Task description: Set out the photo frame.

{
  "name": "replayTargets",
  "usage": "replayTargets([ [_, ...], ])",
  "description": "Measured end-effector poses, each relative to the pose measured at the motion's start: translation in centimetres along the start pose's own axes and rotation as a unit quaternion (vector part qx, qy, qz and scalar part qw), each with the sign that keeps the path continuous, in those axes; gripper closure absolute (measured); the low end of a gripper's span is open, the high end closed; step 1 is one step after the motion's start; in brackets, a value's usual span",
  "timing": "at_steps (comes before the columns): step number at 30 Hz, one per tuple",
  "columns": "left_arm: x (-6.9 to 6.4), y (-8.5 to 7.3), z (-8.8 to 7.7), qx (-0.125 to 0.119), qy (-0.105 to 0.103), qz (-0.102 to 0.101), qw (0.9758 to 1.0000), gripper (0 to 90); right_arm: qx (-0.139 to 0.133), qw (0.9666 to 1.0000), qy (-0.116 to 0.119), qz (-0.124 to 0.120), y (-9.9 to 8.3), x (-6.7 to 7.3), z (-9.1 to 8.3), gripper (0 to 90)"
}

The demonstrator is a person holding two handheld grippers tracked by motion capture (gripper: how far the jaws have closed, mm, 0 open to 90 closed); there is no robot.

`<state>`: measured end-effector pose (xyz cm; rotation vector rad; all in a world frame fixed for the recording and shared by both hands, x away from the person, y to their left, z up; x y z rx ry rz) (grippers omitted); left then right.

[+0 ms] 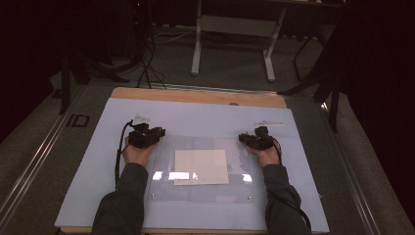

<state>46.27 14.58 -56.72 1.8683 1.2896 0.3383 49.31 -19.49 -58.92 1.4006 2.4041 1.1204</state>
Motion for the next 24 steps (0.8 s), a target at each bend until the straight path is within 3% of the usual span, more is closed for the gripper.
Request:
replayTargets([
  [3,-0.3,0.2,-0.3,-0.010,-0.003,0.017,0.9998,73.6,-0.001,1.0000,0.000,0.000,0.0,0.0,0.0,80.2],
  [9,-0.2,0.1,0.2,-0.007,0.005,0.018,0.9998,80.7,-0.002,1.0000,0.000,0.001,0.0,0.0,0.0,80.2],
  [11,-0.1,0.0,0.2,-0.007,0.005,0.020,0.9998,81.7,-0.002,1.0000,0.000,0.001,0.0,0.0,0.0,80.2],
  [12,-0.2,0.1,0.2,-0.005,0.014,0.031,0.9994,82.5,-0.002,1.0000,0.000,0.000,0.0,0.0,0.0,80.3],
  [16,-0.2,0.1,0.2,-0.005,0.014,0.030,0.9994,82.9,-0.002,1.0000,-0.004,-0.005,0.0,0.0,0.0,80.4],
  [23,-0.2,0.0,0.2,-0.006,0.014,0.029,0.9995,82.8,-0.019,0.9992,-0.024,-0.026,0.0,0.3,-0.6,77.2],
  [24,-0.2,0.0,0.2,-0.006,0.014,0.029,0.9994,82.8,-0.033,0.9979,-0.029,-0.049,0.3,0.6,-1.3,74.8],
])
Point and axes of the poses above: each handheld gripper's, and its own axes: z roughly forward along the jaws, y roughly out of its top, x roughly to its left, the point moved 9 cm from there along z, roughly forward along the jaws, and after that the axes turned 8 degrees about x, right-handed, at the moved point
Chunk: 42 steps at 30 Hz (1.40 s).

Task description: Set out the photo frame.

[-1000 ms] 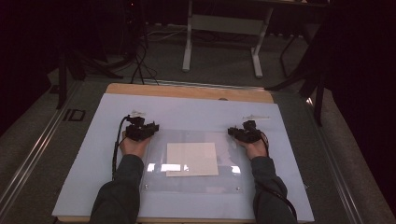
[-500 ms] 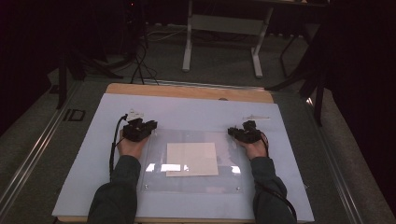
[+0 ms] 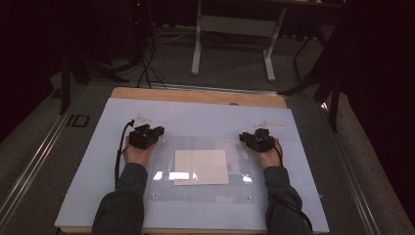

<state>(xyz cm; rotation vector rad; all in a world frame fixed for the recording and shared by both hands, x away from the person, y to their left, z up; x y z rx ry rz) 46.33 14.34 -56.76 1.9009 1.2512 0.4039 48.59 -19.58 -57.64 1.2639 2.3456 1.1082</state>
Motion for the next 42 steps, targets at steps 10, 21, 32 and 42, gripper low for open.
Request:
replayTargets([
  [10,0.0,0.0,0.0,-0.003,-0.001,-0.002,1.0000,82.7,-0.030,0.9994,-0.016,-0.008,0.5,-0.2,-1.2,78.1],
  [21,0.0,-0.1,-0.1,-0.005,-0.007,0.003,1.0000,82.1,-0.034,0.9994,-0.003,-0.002,0.4,-0.2,-0.9,83.8],
  [32,0.2,0.0,0.1,-0.003,-0.015,0.012,0.9998,83.4,-0.014,0.9998,0.011,0.013,0.5,-0.3,-0.9,83.4],
  [42,0.4,0.4,0.6,0.023,-0.020,0.010,0.9995,84.5,0.019,0.9990,0.032,0.027,0.9,-0.6,-0.8,83.2],
])
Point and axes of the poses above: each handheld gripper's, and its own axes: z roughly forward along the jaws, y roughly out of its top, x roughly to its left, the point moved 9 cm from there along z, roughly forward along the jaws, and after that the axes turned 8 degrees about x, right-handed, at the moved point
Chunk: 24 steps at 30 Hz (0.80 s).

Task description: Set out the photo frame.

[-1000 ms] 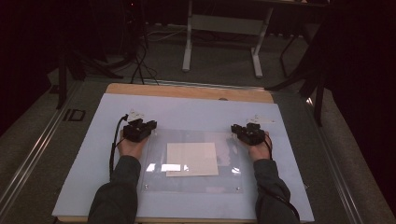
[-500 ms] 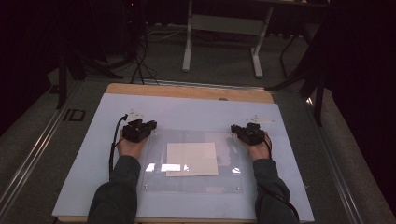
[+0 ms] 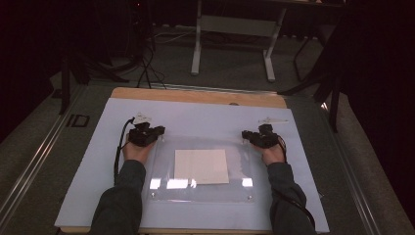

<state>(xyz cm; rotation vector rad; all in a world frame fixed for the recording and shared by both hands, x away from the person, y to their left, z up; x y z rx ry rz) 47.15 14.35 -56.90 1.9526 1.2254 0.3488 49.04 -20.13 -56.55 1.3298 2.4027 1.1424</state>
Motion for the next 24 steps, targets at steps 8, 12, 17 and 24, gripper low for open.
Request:
replayTargets([
  [8,0.5,0.4,0.4,0.015,-0.022,-0.014,0.9996,85.1,0.024,0.9990,0.018,0.032,0.6,-0.5,0.4,83.2],
  [12,0.7,0.6,0.7,0.017,-0.030,-0.027,0.9990,85.2,0.034,0.9980,0.023,0.047,0.8,-0.6,0.5,83.0],
  [17,0.9,0.8,1.0,0.020,-0.036,-0.042,0.9983,85.3,0.050,0.9956,0.033,0.071,1.2,-0.9,0.7,83.1],
  [24,1.3,1.3,1.7,0.015,-0.042,-0.074,0.9963,85.8,0.051,0.9929,0.039,0.100,1.6,-1.3,1.1,83.7],
])
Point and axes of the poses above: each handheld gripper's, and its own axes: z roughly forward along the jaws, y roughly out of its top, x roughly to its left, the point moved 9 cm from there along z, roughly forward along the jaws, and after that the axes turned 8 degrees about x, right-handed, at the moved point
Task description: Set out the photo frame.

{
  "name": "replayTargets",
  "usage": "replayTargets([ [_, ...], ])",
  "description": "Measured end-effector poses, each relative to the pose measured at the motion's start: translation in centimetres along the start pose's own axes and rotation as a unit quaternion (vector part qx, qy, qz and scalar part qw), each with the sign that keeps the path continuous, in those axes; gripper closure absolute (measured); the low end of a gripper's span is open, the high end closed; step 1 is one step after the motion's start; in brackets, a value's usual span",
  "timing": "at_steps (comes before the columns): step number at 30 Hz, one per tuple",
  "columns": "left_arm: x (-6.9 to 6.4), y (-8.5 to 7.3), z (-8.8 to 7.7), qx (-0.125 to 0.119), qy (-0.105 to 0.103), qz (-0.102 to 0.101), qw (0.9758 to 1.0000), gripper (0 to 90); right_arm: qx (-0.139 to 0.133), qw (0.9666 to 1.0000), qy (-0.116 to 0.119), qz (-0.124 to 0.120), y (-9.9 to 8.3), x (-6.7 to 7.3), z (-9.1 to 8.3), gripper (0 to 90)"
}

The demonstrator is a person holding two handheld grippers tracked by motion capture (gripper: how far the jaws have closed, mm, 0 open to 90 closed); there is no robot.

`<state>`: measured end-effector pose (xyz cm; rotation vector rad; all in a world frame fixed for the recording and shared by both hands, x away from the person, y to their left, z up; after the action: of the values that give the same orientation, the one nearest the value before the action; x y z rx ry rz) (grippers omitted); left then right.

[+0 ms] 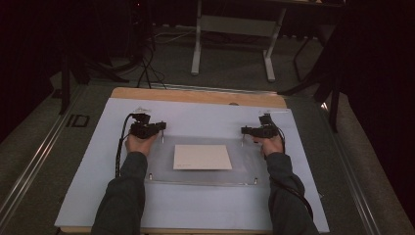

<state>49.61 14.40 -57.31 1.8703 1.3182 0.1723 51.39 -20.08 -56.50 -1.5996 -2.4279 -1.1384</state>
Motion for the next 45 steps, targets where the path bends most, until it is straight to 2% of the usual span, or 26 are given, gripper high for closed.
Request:
replayTargets([
  [3,0.1,0.2,0.3,-0.001,0.003,-0.016,0.9999,85.9,-0.002,1.0000,-0.003,0.008,0.2,-0.1,0.2,84.1],
  [4,0.2,0.2,0.4,0.000,0.002,-0.022,0.9998,85.9,-0.004,0.9998,0.000,0.018,0.3,-0.3,0.3,84.0],
  [8,0.4,0.3,0.7,-0.004,-0.003,-0.038,0.9993,85.9,-0.005,0.9997,-0.002,0.023,0.5,-0.3,0.4,84.4],
  [9,0.4,0.4,0.8,-0.005,-0.002,-0.040,0.9992,86.0,-0.003,0.9998,-0.012,0.017,0.6,-0.3,0.5,84.8],
  [12,0.5,0.4,0.9,-0.005,-0.004,-0.050,0.9987,86.0,-0.003,0.9997,-0.022,0.009,0.6,-0.3,0.5,84.8],
  [17,0.6,0.5,1.1,-0.007,-0.003,-0.057,0.9983,85.9,-0.022,0.9996,-0.018,-0.010,0.3,-0.4,0.1,82.4],
  [19,0.6,0.5,1.1,-0.007,-0.001,-0.063,0.9980,85.9,-0.025,0.9989,-0.028,-0.027,0.0,-0.5,-0.5,78.5],
  [22,0.6,0.5,1.1,-0.007,-0.002,-0.061,0.9981,85.9,-0.034,0.9982,-0.029,-0.039,-0.1,-0.3,-1.0,76.2],
  [24,0.6,0.5,1.1,-0.007,-0.002,-0.061,0.9981,85.9,-0.041,0.9972,-0.031,-0.053,-0.5,-0.1,-1.4,75.4],
  [26,0.6,0.5,1.1,-0.007,-0.003,-0.063,0.9980,85.9,-0.046,0.9952,-0.043,-0.074,-1.1,0.1,-1.9,74.7],
  [29,0.6,0.5,1.1,-0.007,-0.004,-0.063,0.9980,85.9,-0.049,0.9940,-0.050,-0.084,-1.3,0.2,-2.2,74.6],
  [31,0.6,0.5,1.2,-0.007,-0.004,-0.063,0.9980,85.9,-0.053,0.9919,-0.059,-0.099,-1.7,0.4,-2.5,74.4],
  [45,0.6,0.5,1.2,-0.006,-0.004,-0.069,0.9976,85.9,-0.055,0.9866,-0.072,-0.136,-3.0,1.2,-3.3,73.8],
])
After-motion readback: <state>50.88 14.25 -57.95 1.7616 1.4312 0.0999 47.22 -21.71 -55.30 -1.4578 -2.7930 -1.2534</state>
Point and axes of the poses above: each handheld gripper's, and its own axes: z roughly forward along the jaws, y roughly out of its top, x roughly to its left, the point moved 9 cm from there along z, roughly forward along the jaws, and after that the axes turned 8 degrees about x, right-handed, at the moved point
